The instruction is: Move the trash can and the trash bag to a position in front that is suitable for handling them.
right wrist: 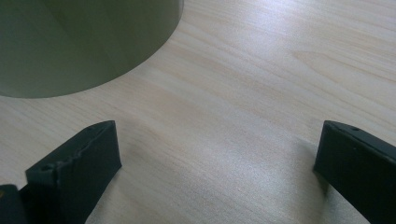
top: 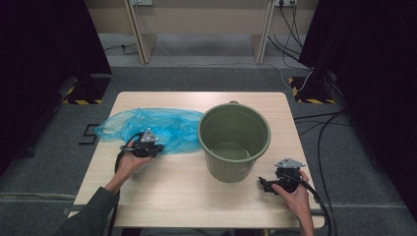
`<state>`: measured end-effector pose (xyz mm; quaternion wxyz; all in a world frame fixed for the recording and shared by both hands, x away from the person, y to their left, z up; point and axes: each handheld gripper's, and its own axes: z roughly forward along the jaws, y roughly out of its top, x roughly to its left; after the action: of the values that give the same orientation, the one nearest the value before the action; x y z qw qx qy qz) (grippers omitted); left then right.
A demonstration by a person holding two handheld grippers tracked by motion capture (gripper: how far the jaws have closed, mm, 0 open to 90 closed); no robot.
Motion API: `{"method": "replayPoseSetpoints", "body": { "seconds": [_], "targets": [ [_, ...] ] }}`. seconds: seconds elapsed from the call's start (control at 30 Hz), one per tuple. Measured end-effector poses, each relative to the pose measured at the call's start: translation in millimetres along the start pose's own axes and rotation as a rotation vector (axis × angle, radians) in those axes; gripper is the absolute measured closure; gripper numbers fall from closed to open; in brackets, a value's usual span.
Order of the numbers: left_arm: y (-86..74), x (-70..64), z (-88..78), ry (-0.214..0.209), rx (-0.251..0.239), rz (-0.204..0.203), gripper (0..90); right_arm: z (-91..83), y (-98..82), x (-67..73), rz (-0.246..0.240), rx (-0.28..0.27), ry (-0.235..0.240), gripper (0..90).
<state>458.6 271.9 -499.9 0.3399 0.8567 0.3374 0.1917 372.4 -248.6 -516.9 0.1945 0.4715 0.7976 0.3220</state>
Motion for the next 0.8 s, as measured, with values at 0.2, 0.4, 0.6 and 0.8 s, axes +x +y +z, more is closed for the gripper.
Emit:
{"method": "replayPoseSetpoints", "body": {
  "seconds": [0.2, 0.4, 0.6, 0.8],
  "targets": [
    [-27.8, 28.7, -40.4, 0.074, -0.028, -0.102, 66.5, -0.1, 0.0, 0.0, -0.002, 0.003, 0.000, 0.2],
    [-17.1, 7.7, -63.9, 0.060, -0.109, -0.160, 34.4, -0.1, 0.0, -0.1, -0.002, 0.003, -0.001, 0.3],
    [4.4, -17.4, -65.9, 0.024, -0.184, -0.156, 27.1, -0.1, 0.0, 0.0, -0.002, 0.003, 0.000, 0.3],
    [22.3, -23.1, -71.0, 0.025, -0.223, -0.159, 25.3, -0.1, 0.0, -0.1, -0.002, 0.003, 0.000, 0.3]
  ]
}}
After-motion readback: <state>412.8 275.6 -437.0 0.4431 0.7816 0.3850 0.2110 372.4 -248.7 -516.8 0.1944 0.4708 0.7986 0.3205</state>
